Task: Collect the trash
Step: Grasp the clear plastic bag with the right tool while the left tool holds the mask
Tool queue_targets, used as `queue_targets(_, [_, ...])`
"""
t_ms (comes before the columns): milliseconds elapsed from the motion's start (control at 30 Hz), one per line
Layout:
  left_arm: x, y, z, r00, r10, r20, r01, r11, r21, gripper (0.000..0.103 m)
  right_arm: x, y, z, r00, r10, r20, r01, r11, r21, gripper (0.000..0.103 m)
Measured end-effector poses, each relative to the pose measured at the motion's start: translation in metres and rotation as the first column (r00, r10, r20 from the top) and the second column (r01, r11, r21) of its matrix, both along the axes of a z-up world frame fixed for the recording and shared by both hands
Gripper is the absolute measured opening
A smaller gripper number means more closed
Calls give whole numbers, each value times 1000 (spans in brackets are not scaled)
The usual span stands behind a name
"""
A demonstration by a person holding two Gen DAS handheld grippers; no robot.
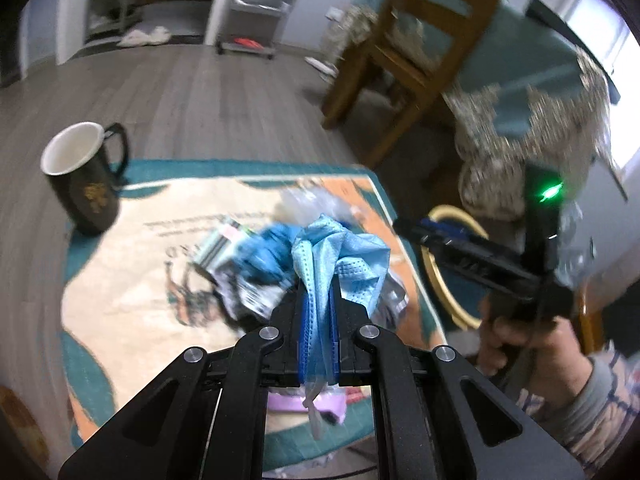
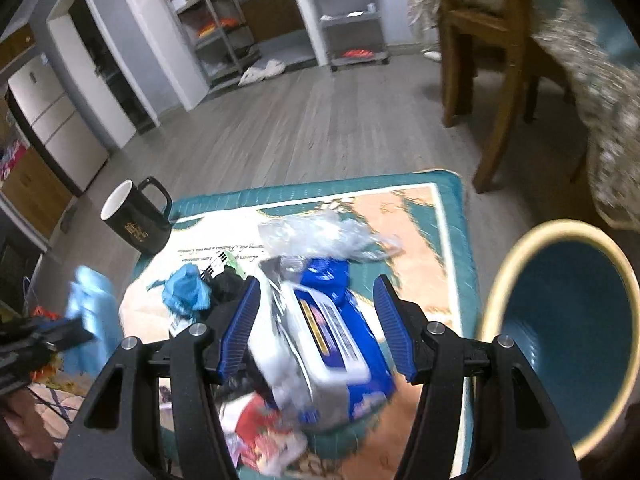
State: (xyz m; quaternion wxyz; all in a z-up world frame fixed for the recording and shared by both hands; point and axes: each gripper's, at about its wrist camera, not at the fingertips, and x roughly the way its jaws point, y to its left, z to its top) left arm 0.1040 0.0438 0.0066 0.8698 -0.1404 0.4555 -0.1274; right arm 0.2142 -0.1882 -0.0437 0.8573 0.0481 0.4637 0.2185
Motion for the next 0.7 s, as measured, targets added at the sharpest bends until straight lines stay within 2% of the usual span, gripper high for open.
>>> queue_targets(67, [5, 15, 4, 999, 46, 7, -46, 999, -19, 10, 17, 12, -7, 1000, 19, -15, -19, 1000, -21, 66])
queue_targets(200, [9, 39, 9, 992, 124, 16, -123, 991, -43, 10, 47, 32, -23, 996, 62, -67, -66, 996, -53, 67])
queue_targets(300, [11, 49, 12, 988, 150, 21, -149, 988, -51, 10, 66, 49, -34, 990, 86, -108, -96, 991, -91, 70])
queue_targets(533, [16, 58, 10, 985, 175, 4, -174, 982, -74, 10, 98, 84, -70, 965, 139, -220, -188, 958, -218, 71])
queue_targets(567, [16, 59, 9, 984, 177, 3, -176, 981, -77, 10, 101, 85, -71, 965, 138, -221, -187, 957, -222, 69])
queue_targets(700, [16, 58, 10, 983, 181, 2, -180, 980, -87, 10, 109, 85, -67, 966, 136, -219, -182, 962, -205, 42])
